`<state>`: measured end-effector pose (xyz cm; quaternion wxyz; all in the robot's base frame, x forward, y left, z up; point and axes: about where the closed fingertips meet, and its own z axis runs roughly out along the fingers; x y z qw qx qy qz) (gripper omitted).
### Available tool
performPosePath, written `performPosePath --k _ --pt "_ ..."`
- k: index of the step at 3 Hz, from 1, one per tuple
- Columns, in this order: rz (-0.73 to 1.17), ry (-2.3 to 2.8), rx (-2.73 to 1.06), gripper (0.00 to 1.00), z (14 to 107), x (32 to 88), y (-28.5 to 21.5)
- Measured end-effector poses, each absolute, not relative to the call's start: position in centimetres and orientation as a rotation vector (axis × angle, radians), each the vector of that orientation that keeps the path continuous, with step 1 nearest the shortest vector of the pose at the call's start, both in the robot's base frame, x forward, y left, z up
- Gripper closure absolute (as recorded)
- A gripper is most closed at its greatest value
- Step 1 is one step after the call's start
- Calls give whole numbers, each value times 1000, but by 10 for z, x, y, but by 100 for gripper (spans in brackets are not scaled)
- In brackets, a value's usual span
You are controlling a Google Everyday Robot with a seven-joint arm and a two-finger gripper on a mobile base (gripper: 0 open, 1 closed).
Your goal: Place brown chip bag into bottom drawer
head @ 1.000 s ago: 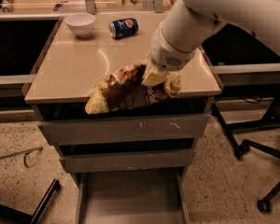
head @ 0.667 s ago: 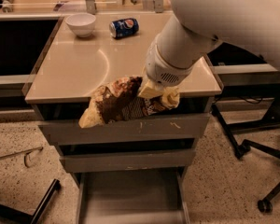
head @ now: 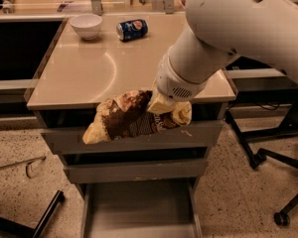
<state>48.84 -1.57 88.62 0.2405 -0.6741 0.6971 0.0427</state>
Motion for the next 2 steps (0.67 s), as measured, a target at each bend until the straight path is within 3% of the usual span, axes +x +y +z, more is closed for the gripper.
performPosePath --k 2 --pt "354 2044 -1695 100 819 420 -22"
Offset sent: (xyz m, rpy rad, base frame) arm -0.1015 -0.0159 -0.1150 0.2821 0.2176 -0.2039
